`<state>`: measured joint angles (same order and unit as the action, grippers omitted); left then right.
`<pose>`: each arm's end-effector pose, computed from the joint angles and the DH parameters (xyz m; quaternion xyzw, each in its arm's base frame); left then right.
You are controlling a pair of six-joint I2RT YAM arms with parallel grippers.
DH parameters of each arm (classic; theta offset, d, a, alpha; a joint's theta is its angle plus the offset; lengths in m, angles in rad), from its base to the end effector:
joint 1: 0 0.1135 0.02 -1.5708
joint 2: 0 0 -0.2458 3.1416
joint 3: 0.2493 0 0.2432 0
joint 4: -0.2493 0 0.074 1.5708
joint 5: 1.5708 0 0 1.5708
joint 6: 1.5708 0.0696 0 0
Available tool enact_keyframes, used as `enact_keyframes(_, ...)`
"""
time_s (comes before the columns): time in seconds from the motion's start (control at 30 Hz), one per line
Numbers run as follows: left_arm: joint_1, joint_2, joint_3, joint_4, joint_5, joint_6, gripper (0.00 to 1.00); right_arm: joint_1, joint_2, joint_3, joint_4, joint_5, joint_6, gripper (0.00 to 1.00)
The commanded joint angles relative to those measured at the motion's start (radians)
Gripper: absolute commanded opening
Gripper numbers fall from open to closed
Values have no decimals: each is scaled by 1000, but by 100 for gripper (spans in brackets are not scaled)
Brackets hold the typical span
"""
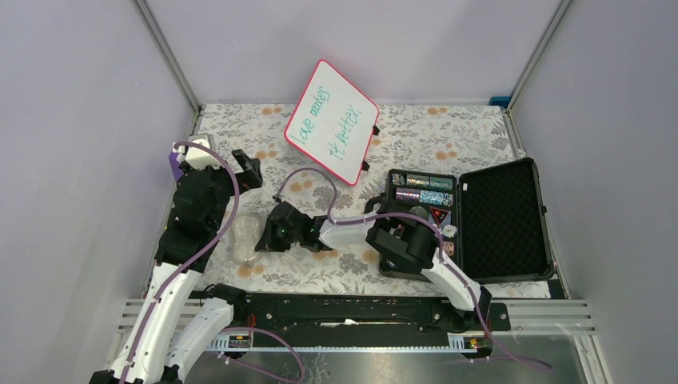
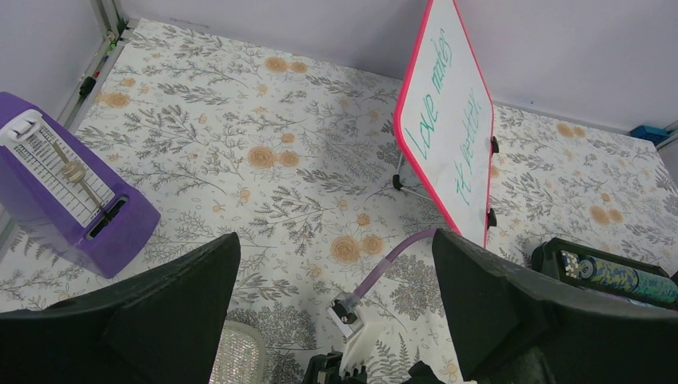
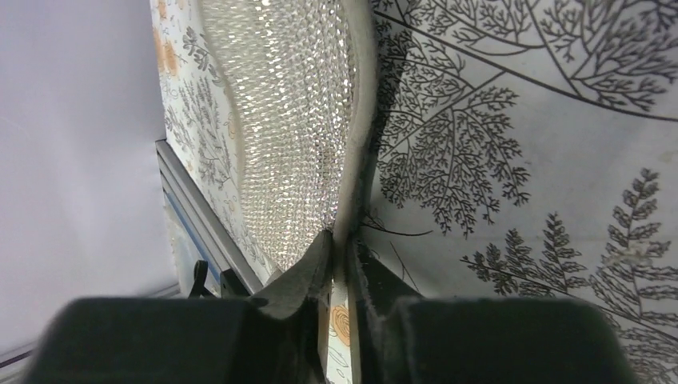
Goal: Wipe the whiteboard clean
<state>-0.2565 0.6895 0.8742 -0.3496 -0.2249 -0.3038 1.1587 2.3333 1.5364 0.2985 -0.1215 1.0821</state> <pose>0.1886 -0.0334 0.3488 -0.0904 0.7562 -0.0953 0.6410 0.2018 0.4827 0.0962 -0.0638 0.8563 0.4818 0.1750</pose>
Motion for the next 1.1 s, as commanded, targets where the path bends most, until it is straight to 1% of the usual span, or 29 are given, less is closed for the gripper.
enact_keyframes(0.0,-4,-1,-2,43,8,2,99,5,-42,-48,-101,58,-87,10)
enact_keyframes(0.07,-4,-2,-3,43,11,3,99,-1,-97,-112,-101,84,-137,6)
enact_keyframes(0.1,-4,-1,-3,43,13,3,99,-5,-129,-145,-108,98,-163,5)
enact_keyframes(0.13,-4,-2,-4,43,19,3,99,-25,-203,-213,-145,117,-235,4)
enact_keyframes(0.2,-4,-2,-4,44,27,3,99,-56,-270,-294,-176,139,-283,3)
enact_keyframes(0.37,-5,5,-3,45,48,5,99,-184,-453,-535,-178,11,-376,2)
enact_keyframes(0.43,-6,7,-2,45,54,3,99,-221,-508,-584,-251,-32,-449,0)
enact_keyframes(0.47,-8,8,-1,44,56,4,99,-226,-534,-596,-309,-16,-490,0)
enact_keyframes(0.57,-10,15,1,45,67,3,99,-227,-620,-606,-505,95,-584,0)
enact_keyframes(0.6,-9,17,2,46,72,3,99,-227,-644,-611,-545,127,-604,2)
enact_keyframes(0.67,-10,24,4,46,80,3,99,-226,-682,-615,-599,189,-630,13)
enact_keyframes(0.77,-10,30,9,46,84,2,99,-227,-723,-606,-626,242,-662,25)
enact_keyframes(0.9,-10,36,4,46,88,4,99,-226,-744,-493,-725,329,-676,42)
enact_keyframes(0.93,-10,36,3,46,88,5,99,-226,-746,-466,-748,343,-673,47)
enact_keyframes(1.0,-10,34,2,46,88,5,99,-224,-758,-423,-771,366,-659,66)
enact_keyframes(1.03,-10,34,2,46,87,5,99,-218,-764,-408,-779,379,-652,72)
enact_keyframes(1.07,-10,34,2,46,86,6,99,-212,-767,-393,-782,388,-645,77)
